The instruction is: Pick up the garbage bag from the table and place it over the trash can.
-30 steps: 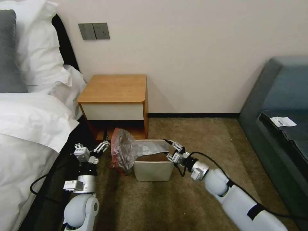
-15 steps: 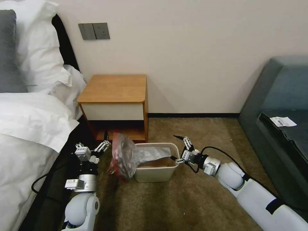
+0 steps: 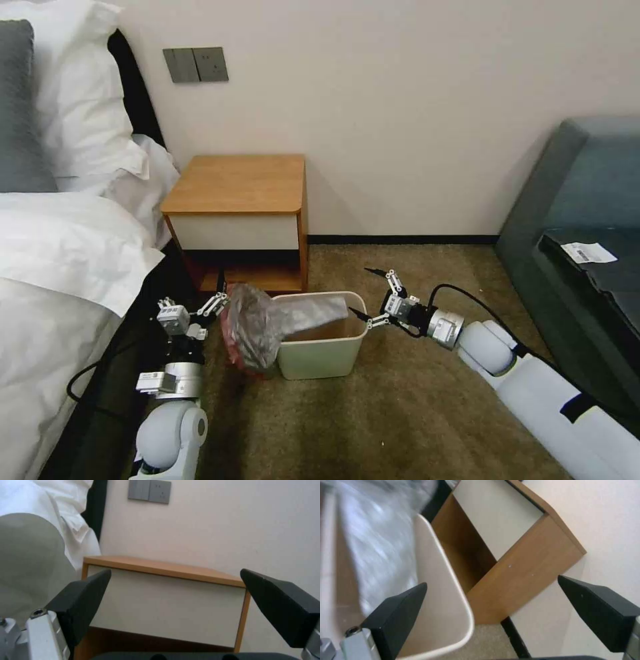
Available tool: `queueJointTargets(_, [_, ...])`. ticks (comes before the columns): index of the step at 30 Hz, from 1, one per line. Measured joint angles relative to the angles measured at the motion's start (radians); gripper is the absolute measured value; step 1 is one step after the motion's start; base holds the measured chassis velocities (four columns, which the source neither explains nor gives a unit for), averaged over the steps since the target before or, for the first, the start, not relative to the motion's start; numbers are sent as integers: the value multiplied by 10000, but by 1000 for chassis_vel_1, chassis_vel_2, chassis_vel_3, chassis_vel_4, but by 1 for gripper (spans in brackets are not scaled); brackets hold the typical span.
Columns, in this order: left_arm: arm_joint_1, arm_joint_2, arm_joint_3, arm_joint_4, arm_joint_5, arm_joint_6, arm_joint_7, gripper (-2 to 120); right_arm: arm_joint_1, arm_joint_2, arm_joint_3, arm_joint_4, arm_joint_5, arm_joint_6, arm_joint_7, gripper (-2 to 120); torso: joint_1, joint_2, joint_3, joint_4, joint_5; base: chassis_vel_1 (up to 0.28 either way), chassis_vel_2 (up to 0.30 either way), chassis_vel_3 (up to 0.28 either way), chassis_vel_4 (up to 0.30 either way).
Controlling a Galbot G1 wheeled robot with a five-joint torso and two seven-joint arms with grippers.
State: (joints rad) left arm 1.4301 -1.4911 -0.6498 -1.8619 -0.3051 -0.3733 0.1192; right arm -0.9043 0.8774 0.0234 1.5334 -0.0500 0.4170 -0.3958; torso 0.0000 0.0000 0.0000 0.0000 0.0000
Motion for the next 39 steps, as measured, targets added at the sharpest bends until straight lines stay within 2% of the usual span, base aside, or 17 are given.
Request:
queueJointTargets(9, [-85, 102, -143, 60, -296, 106, -120, 97, -397, -158, 423, 111, 111, 130, -135, 100, 0, 0, 0, -1, 1, 0, 0, 0, 0])
queueJointTargets(13, [187, 288, -164, -125, -625, 402, -240, 97, -548, -205, 634, 382, 304, 184, 52, 100, 0, 0, 0, 0, 0, 0, 0, 0, 0])
queueJointTargets(16, [663, 679, -6, -520, -1103, 1202, -529, 97, -704, -113, 821, 647, 424, 198, 435, 100, 0, 0, 0, 0, -2, 0, 0, 0, 0])
queueJointTargets(17, [663, 679, -6, -520, -1103, 1202, -529, 97, -704, -113, 821, 647, 424, 198, 435, 100, 0, 0, 0, 0, -2, 0, 0, 0, 0])
queueJointTargets(19, [909, 922, 94, -911, -1626, 1850, -712, 97, -779, 28, 889, 740, 464, 198, 650, 100, 0, 0, 0, 1, -2, 0, 0, 0, 0])
queueJointTargets(20, [909, 922, 94, -911, -1626, 1850, -712, 97, -779, 28, 889, 740, 464, 198, 650, 100, 0, 0, 0, 1, -2, 0, 0, 0, 0])
queueJointTargets(22, [1053, 1121, 224, -1554, -2283, 3194, -1217, 97, -864, 307, 988, 839, 475, 197, 920, 100, 0, 0, 0, 2, 1, 0, 0, 0, 0])
queueJointTargets(23, [1053, 1121, 224, -1554, -2283, 3194, -1217, 97, -864, 307, 988, 839, 475, 197, 920, 100, 0, 0, 0, 2, 1, 0, 0, 0, 0])
queueJointTargets(24, [975, 1150, 258, -1801, -2252, 4182, -1736, 97, -963, 450, 1034, 957, 519, 176, 1090, 100, 0, 0, 0, 2, 2, 0, 0, 0, 0])
queueJointTargets(26, [741, 1280, 207, -1772, -1574, 5068, -1974, 99, -1145, 557, 1105, 1190, 581, 149, 1229, 100, 0, 0, 0, 0, -1, 0, 0, 0, 0])
queueJointTargets(27, [741, 1280, 207, -1772, -1574, 5068, -1974, 99, -1145, 557, 1105, 1190, 581, 149, 1229, 100, 0, 0, 0, 0, -1, 0, 0, 0, 0])
queueJointTargets(30, [530, 1731, 178, -1717, -2075, 6186, -1720, 99, -1422, 562, 1233, 1628, 687, 122, 1315, 100, 0, 0, 0, 1, -2, 0, 0, 0, 0])
queueJointTargets(31, [530, 1731, 178, -1717, -2075, 6186, -1720, 99, -1422, 562, 1233, 1628, 687, 122, 1315, 100, 0, 0, 0, 1, -2, 0, 0, 0, 0])
queueJointTargets(34, [288, 1996, 149, -1674, -2711, 7065, -1315, 100, -1603, 567, 1343, 1972, 783, 108, 1393, 100, 0, 0, 0, 0, -1, 0, 0, 0, 0])
queueJointTargets(39, [-125, 2164, 288, -1232, -2953, 7515, -1068, 100, -1932, 652, 1477, 2462, 862, 97, 1431, 100, 0, 0, 0, 0, -2, 0, 0, 0, 0])
